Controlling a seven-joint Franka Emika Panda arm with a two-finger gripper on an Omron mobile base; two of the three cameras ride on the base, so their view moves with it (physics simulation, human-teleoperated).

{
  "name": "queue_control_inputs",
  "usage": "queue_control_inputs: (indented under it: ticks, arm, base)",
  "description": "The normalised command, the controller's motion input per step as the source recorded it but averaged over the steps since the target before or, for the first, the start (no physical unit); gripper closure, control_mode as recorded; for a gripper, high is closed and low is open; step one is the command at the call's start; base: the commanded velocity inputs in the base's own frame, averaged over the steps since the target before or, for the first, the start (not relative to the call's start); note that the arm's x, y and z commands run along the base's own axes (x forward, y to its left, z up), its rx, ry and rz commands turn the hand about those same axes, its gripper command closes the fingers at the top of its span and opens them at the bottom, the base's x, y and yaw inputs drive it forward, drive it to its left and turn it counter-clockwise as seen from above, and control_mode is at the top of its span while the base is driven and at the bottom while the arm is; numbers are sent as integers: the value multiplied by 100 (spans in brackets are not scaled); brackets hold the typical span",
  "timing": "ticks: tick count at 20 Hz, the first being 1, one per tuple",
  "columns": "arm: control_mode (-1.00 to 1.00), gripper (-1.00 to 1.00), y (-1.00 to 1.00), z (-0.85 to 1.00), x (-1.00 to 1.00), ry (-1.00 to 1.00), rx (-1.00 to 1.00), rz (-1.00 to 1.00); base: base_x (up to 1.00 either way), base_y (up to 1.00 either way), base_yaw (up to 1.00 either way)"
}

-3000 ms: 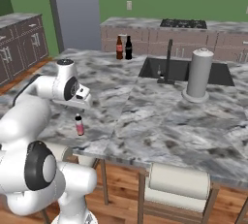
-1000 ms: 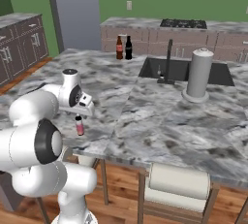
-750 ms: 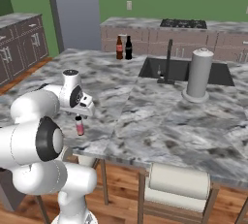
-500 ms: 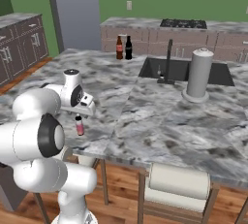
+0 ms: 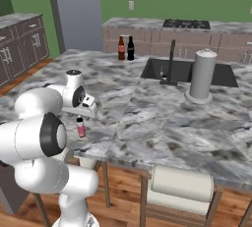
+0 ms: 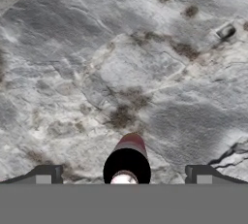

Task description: Place the large bottle from the dining counter next to the other large bottle outside the sink, and place the small bottle from the dining counter next to the other small bottle inside the sink.

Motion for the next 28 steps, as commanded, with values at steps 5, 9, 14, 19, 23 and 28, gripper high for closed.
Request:
queue_control_inputs:
  ticks: [5,9,14,19,23,28]
  arm:
    - [-100,-100,0,-9,0,0,0,0]
    - [-100,-100,0,-13,0,0,0,0]
    - [-100,-100,0,0,0,0,0,0]
    - [-100,-100,0,-6,-4,0,0,0]
    - [-100,-100,0,-7,-4,0,0,0]
    - [-100,-100,0,0,0,0,0,0]
  base:
    - [0,0,0]
    - [0,0,0]
    - [0,0,0]
    - [0,0,0]
    - [0,0,0]
    - [0,0,0]
